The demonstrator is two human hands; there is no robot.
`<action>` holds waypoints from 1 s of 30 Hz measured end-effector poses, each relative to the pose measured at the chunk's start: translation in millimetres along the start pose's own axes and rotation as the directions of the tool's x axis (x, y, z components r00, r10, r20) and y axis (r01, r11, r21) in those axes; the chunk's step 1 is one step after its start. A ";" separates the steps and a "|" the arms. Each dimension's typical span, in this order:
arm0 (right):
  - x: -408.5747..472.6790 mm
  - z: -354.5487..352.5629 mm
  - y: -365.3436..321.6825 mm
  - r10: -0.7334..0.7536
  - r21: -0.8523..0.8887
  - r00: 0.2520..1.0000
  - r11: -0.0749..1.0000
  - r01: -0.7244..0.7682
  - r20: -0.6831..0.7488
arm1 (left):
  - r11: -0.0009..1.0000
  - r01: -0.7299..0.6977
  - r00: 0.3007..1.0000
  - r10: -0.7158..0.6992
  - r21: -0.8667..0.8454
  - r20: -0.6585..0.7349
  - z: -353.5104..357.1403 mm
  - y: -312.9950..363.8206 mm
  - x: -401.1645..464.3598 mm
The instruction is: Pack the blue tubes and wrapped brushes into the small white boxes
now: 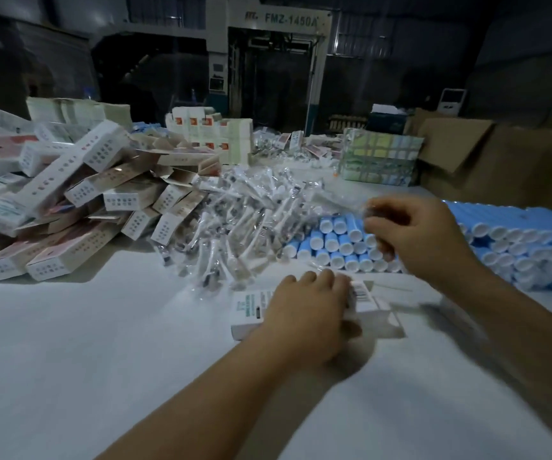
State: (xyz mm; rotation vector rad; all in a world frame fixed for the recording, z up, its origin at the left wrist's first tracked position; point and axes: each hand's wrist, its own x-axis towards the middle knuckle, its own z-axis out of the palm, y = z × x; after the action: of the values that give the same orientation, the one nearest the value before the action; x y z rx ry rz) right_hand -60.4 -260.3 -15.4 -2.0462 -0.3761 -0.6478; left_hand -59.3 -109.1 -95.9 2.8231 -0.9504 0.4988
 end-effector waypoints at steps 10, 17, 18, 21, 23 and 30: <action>-53.8 -52.2 76.4 0.185 -0.235 0.961 0.944 -0.232 -0.204 | 0.991 0.130 0.977 -0.121 0.040 -0.176 10.4 -6.2 7.7; -58.2 -34.4 66.0 0.045 -0.392 0.997 0.918 -0.066 -0.062 | 0.993 0.089 0.981 -0.075 0.073 -0.179 13.5 -0.3 4.6; -58.6 -30.6 62.3 0.036 -0.389 0.997 0.919 -0.058 -0.063 | 0.995 0.063 0.984 -0.050 0.075 -0.171 14.2 2.3 3.8; -64.4 -17.8 54.1 0.086 -0.296 0.992 0.949 -0.111 -0.097 | 0.997 0.028 0.983 -0.014 0.074 -0.184 15.2 9.7 3.8; -67.9 -12.5 49.0 0.220 -0.098 0.973 0.969 -0.227 -0.073 | 0.997 0.019 0.980 -0.005 0.068 -0.199 14.9 11.9 3.5; -68.0 -10.5 41.1 0.408 0.338 0.910 0.849 -0.406 0.067 | 0.999 0.021 0.973 -0.011 0.040 -0.229 15.2 9.1 2.3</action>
State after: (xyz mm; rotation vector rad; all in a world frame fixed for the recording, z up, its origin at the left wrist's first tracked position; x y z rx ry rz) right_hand -98.3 -291.5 -78.6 -1.7076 -0.0348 -0.2993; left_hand -59.0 -120.9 -109.2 2.7296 -0.8807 0.8299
